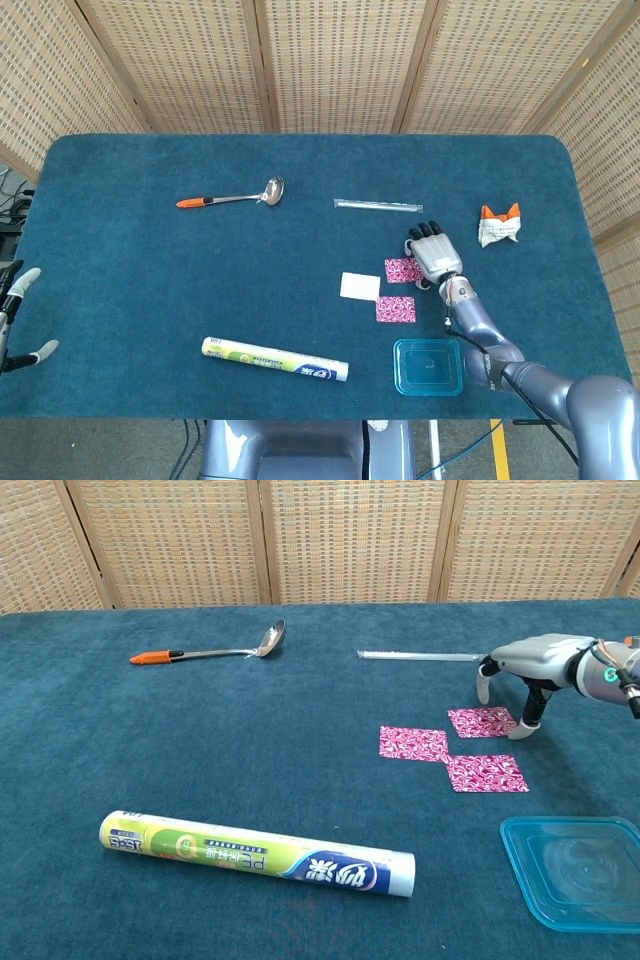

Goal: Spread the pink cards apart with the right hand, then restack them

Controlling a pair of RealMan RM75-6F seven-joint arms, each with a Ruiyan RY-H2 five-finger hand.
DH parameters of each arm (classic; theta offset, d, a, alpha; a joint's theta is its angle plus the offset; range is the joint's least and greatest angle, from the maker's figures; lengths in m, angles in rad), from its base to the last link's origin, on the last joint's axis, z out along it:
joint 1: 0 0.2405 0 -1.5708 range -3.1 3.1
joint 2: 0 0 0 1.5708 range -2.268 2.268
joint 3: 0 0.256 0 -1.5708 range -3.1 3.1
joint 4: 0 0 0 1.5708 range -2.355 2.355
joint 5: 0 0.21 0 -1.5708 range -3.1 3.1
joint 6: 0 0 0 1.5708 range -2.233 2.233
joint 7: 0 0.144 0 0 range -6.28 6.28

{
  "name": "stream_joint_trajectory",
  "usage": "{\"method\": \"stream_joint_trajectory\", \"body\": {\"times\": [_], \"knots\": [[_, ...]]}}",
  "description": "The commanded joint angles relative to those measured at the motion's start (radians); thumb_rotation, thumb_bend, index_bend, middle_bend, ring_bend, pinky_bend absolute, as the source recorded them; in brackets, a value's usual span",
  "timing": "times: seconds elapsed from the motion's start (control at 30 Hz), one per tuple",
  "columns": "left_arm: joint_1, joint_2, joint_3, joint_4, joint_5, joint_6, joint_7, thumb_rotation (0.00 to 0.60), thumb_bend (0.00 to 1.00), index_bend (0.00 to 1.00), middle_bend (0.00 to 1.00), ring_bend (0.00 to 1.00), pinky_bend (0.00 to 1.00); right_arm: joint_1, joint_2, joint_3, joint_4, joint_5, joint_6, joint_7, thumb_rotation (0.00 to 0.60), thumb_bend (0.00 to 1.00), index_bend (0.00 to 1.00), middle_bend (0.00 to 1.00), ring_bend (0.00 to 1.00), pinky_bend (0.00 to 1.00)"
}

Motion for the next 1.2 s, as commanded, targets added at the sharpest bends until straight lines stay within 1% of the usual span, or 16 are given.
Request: {"method": "stream_joint_trajectory", "body": {"times": [0.03, 0.77, 0.83, 0.97, 1.2], "knots": [[0.002, 0.001, 0.0, 0.0, -0.001, 0.002, 0.0, 0.6, 0.14, 0.08, 0.0, 0.0, 0.0, 0.002, -0.004, 0.002, 0.008, -0.005, -0.004, 0.002, 0.6, 0.21, 0.36, 0.15, 0.0, 0.0], [0.012, -0.002, 0.001, 0.018, -0.009, 0.008, -0.019, 0.6, 0.14, 0.08, 0.0, 0.0, 0.0, 0.042, -0.034, 0.026, 0.068, -0.031, -0.034, -0.001, 0.6, 0.21, 0.36, 0.15, 0.0, 0.0], [0.013, -0.002, 0.001, 0.02, -0.01, 0.008, -0.021, 0.6, 0.14, 0.08, 0.0, 0.0, 0.0, 0.044, -0.031, 0.029, 0.063, -0.033, -0.032, -0.002, 0.6, 0.21, 0.36, 0.15, 0.0, 0.0], [0.008, -0.005, -0.001, 0.024, -0.006, 0.003, -0.024, 0.6, 0.14, 0.08, 0.0, 0.0, 0.0, 0.035, -0.014, 0.023, 0.017, -0.033, -0.015, -0.021, 0.6, 0.21, 0.36, 0.15, 0.0, 0.0], [0.01, -0.007, 0.0, 0.03, -0.008, 0.002, -0.029, 0.6, 0.14, 0.08, 0.0, 0.0, 0.0, 0.03, -0.011, 0.021, 0.003, -0.009, -0.014, -0.045, 0.6, 0.21, 0.36, 0.15, 0.0, 0.0]]}}
